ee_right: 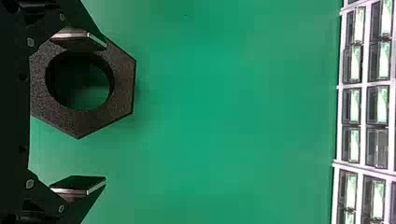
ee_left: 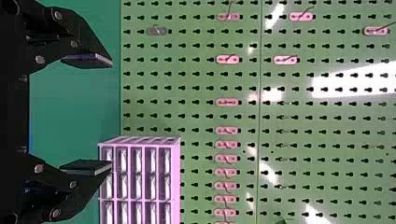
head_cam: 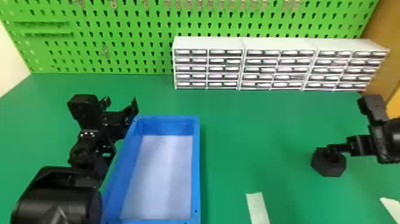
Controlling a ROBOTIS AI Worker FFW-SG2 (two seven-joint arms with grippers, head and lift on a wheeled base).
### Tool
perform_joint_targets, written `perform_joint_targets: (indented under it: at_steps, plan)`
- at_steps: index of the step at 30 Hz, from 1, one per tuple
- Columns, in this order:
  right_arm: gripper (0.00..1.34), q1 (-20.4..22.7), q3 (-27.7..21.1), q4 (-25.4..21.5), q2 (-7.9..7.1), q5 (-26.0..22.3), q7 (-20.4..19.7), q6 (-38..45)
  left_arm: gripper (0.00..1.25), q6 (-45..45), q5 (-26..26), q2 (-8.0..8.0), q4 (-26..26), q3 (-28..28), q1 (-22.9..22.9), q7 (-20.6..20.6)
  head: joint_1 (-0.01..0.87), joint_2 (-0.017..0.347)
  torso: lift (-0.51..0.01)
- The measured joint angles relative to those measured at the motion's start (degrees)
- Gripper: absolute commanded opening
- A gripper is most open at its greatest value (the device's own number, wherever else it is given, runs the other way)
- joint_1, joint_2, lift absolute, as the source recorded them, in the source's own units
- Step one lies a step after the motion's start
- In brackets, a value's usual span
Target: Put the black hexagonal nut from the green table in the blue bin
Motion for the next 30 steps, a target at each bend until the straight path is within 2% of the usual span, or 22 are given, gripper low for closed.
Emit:
perform_joint_targets:
  at_steps: [15, 30]
  plan:
    - [1.03, -0.65, -0.97, 5.27, 0.5, 0.41, 0.0, -3.78, 0.77, 0.0, 0.0, 0.01, 0.0, 0.09, 0.0, -0.01, 0.686, 0.052, -0.097]
    - [1.01, -1.02, -1.64, 8.14, 0.88, 0.79, -0.25, -6.39, 0.77, 0.0, 0.0, 0.02, 0.0, 0.07, -0.09, -0.03, 0.686, 0.052, -0.097]
